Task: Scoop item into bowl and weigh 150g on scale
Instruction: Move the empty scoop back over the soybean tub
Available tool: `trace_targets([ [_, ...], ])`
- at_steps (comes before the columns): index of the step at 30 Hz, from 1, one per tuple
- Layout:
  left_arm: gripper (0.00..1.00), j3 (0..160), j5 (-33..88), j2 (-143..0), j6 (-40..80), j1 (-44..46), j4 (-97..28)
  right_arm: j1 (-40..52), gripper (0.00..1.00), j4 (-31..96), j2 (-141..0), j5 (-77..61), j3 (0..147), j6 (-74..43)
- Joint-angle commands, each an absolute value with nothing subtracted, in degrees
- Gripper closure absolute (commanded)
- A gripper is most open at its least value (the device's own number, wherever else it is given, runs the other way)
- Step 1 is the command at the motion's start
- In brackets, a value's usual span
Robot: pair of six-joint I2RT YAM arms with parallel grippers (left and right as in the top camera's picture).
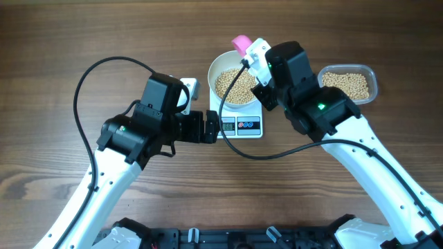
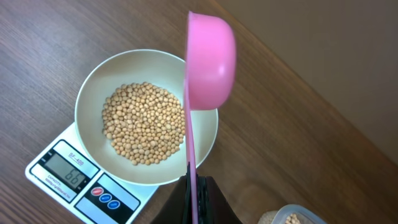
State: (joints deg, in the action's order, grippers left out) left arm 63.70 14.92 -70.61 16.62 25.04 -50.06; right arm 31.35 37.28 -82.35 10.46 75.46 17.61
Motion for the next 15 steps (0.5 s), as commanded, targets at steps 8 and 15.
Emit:
trace_targets([
  [8, 0.00, 63.5, 15.4, -70.8, 15.4, 25.3, -49.9, 27.3, 0.96, 37.6, -81.3, 2.2, 76.6, -2.1],
  [15, 0.00, 63.5, 15.4, -70.8, 15.4, 25.3, -49.9, 12.9, 0.96, 40.7, -78.8, -13.0, 76.7, -3.0],
])
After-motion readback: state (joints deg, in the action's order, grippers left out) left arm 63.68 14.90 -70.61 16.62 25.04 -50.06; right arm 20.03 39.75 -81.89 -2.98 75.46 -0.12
